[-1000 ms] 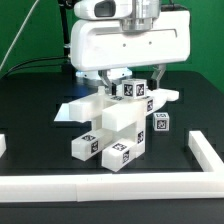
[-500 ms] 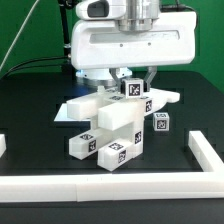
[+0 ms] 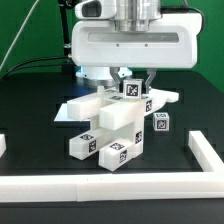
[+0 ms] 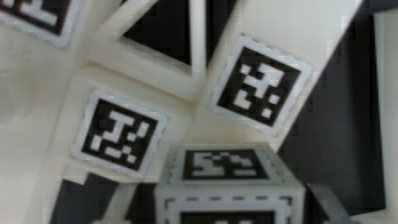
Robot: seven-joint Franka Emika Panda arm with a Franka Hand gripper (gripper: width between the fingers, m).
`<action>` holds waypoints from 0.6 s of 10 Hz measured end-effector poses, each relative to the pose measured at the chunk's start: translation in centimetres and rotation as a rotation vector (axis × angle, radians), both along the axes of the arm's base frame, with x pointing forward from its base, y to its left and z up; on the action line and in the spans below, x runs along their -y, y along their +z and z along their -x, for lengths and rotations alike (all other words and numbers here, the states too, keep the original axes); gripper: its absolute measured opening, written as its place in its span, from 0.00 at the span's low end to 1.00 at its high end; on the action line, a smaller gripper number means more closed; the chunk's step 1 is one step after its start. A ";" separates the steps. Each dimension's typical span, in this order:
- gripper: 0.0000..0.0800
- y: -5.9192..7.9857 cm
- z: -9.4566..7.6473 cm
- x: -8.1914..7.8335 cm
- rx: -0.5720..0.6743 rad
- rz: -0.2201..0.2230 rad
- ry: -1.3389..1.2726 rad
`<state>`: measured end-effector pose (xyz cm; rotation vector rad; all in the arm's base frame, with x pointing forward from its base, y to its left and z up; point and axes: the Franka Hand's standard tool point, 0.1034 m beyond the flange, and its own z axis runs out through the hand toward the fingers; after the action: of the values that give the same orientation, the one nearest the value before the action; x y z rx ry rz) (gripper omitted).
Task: Assemble chair
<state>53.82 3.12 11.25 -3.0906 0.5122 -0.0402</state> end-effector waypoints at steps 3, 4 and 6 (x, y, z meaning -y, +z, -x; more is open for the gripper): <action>0.33 -0.1 -0.2 0.5 -0.003 -0.021 -0.227; 0.34 -0.1 -0.2 0.3 -0.003 -0.022 -0.261; 0.55 -0.2 -0.2 0.3 -0.003 -0.021 -0.244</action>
Offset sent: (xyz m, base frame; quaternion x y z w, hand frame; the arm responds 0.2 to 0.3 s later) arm 0.0000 0.0000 0.0000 0.0000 0.0000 0.1938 0.9810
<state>54.01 2.78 11.10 -2.9886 0.8804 -0.0311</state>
